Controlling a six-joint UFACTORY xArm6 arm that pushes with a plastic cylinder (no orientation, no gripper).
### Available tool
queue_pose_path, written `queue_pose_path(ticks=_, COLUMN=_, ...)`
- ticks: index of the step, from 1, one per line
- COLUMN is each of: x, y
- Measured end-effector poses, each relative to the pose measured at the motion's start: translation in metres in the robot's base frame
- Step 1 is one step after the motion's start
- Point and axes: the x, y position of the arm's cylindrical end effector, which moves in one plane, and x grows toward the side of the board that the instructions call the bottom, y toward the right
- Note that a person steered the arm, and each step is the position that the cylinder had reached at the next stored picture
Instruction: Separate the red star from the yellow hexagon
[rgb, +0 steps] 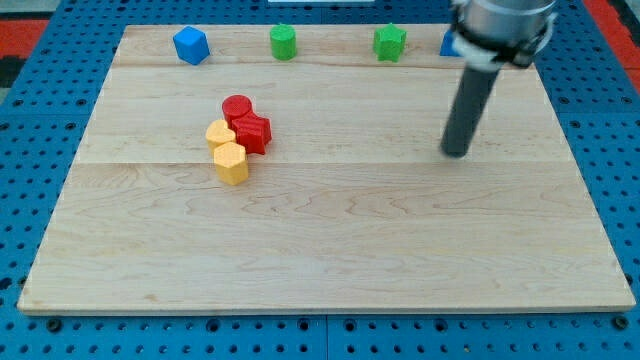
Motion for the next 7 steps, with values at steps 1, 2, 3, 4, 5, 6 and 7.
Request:
queue_pose_path(ticks=1, x=0.044, y=-0.085)
queue_pose_path(ticks=2, x=0.068, y=-0.177)
queue_pose_path(ticks=3, x=0.038, y=-0.264)
queue_pose_path(ticks=4, x=-0.002, y=-0.254)
queue_pose_path(ticks=5, x=-0.033, y=-0.226)
queue_pose_path(ticks=6, x=-0.051, y=-0.226)
queue_pose_path(ticks=7, x=-0.054, y=-0.224)
